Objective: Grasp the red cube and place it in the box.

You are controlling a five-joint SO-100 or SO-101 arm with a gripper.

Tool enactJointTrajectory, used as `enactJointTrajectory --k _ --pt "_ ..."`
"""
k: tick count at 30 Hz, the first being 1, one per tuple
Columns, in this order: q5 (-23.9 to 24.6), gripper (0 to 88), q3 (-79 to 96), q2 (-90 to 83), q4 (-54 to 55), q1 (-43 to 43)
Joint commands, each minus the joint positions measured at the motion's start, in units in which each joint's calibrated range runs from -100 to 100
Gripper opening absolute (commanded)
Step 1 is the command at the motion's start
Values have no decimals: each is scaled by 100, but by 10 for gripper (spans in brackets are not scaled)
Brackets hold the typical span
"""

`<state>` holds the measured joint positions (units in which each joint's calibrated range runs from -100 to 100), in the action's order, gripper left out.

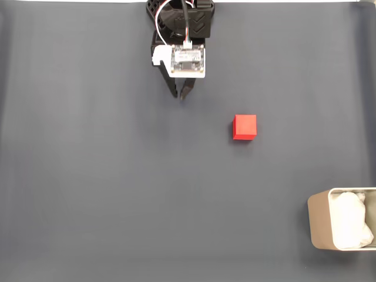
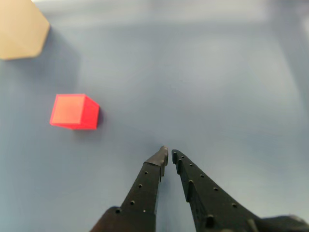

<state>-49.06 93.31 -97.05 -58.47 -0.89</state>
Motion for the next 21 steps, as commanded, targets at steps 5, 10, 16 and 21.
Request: enactJointTrajectory --k 5,10,16,21 --pt "-83 0 -2232 1031 577 25" --pt "-98 0 -3674 1888 544 32" --pt "-176 4 -5189 2859 60 39" --pt "-176 0 -6101 3596 -579 39"
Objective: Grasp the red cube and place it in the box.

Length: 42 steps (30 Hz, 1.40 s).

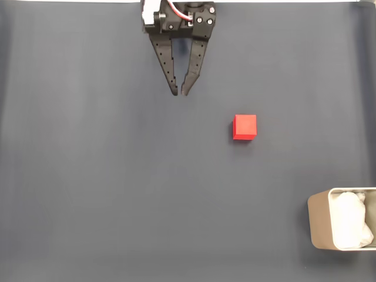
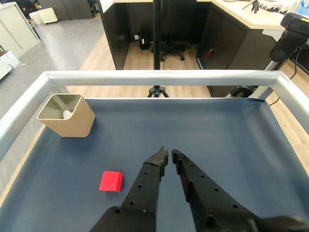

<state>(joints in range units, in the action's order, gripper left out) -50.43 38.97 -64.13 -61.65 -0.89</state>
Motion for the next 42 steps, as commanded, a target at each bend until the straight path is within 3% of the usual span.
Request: enactJointTrajectory --k 1,16,42 --pt "-29 0 -822 443 -367 39" --pt "-161 0 -1698 1803 -671 188" --pt "-552 34 -120 1561 108 1829"
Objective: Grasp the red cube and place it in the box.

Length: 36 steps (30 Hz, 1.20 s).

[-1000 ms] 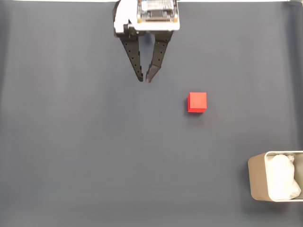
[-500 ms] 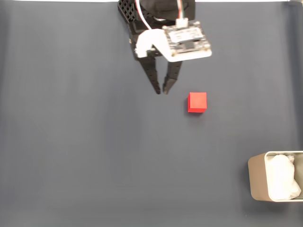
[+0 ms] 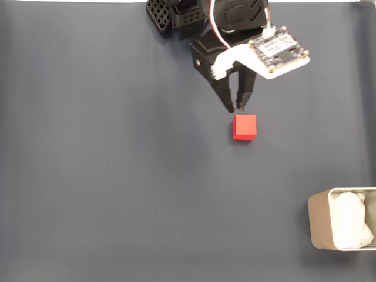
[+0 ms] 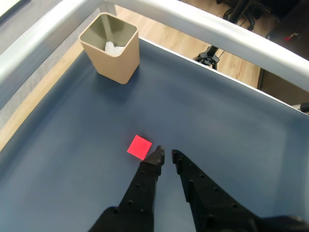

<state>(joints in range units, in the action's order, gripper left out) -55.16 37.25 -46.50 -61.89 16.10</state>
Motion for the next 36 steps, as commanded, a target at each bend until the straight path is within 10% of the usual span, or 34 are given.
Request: enactJointTrajectory --k 1,36 --pt "-78 38 134 -254 173 173" --pt "112 298 1950 -488 1181 450"
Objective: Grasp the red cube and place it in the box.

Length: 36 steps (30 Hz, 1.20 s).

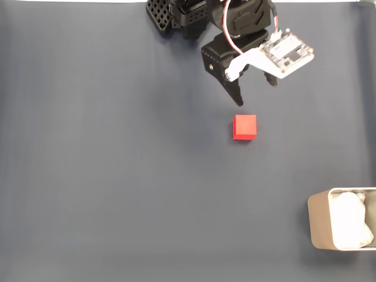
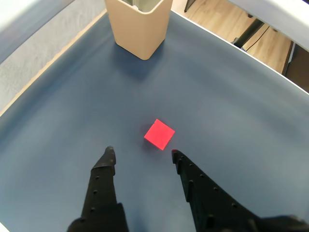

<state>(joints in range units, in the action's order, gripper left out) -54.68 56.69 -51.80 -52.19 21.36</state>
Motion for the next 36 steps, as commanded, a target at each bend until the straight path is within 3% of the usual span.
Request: enactJointTrajectory --k 1,36 --pt "83 308 52 68 301 -91" --pt "-24 360 827 1541 1866 -347"
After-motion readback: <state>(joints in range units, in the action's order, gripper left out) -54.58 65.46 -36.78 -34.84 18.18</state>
